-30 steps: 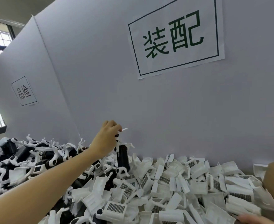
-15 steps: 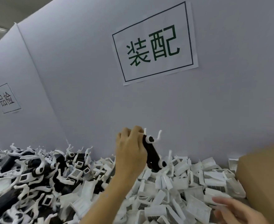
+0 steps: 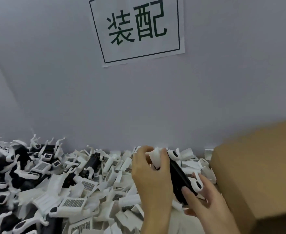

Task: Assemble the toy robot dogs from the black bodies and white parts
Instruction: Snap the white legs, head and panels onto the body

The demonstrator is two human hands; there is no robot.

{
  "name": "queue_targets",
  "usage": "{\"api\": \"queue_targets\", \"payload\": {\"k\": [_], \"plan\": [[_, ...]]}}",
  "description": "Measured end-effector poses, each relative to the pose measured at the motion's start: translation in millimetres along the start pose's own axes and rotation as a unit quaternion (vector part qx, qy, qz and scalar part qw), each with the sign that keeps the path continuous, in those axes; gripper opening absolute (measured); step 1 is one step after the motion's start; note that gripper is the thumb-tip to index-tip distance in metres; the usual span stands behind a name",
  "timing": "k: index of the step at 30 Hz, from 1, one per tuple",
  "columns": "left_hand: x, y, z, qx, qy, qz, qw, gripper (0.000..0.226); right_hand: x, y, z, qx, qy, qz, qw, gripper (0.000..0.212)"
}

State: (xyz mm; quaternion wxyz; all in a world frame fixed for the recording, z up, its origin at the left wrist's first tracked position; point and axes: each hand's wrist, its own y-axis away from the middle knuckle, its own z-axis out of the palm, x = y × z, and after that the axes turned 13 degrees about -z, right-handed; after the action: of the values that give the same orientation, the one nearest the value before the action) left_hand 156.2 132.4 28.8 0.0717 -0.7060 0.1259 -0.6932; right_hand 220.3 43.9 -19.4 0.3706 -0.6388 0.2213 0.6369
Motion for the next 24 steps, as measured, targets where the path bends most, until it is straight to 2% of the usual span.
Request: {"api": "queue_targets", "payload": {"k": [2, 6, 9, 11, 12, 14, 17, 20, 22, 24], "plan": [[-4, -4, 1, -0.042, 0.028, -0.035, 0.998, 0.025, 2, -2, 0, 0.011, 0.008, 0.013, 1.0, 0.084], [-8, -8, 1, -0.141, 0.061, -0.06, 0.986, 0.032, 8, -9, -3, 0.043, -0.068, 0.01, 0.997, 0.078], [-13, -5, 10, -0.164, 0.092, -0.119, 0.975, 0.05, 8, -10, -3, 0.061, -0.164, 0.005, 0.985, 0.064], [-15, -5, 16, -0.159, 0.076, -0.152, 0.973, 0.043, 8, -11, 0, 0.05, -0.205, 0.001, 0.978, 0.051], [-15, -6, 18, -0.174, 0.058, -0.163, 0.97, 0.039, 8, -10, 2, 0.04, -0.217, 0.002, 0.975, 0.043], [-15, -6, 21, -0.245, 0.048, -0.198, 0.948, 0.046, 7, -9, 4, 0.018, -0.221, 0.004, 0.975, 0.036], [-11, -4, 19, -0.31, 0.062, -0.241, 0.918, 0.046, 7, -9, 4, 0.009, -0.127, 0.0, 0.992, 0.045], [-15, -6, 21, -0.293, 0.092, -0.228, 0.924, 0.042, 13, -10, 3, 0.024, 0.019, -0.022, 0.999, 0.039], [-15, -6, 20, -0.276, 0.125, -0.236, 0.923, 0.031, 16, -10, 3, 0.028, 0.084, -0.078, 0.993, 0.029], [-16, -6, 19, -0.28, 0.158, -0.254, 0.912, 0.021, 16, -8, 4, -0.006, 0.12, -0.143, 0.982, 0.027]]}}
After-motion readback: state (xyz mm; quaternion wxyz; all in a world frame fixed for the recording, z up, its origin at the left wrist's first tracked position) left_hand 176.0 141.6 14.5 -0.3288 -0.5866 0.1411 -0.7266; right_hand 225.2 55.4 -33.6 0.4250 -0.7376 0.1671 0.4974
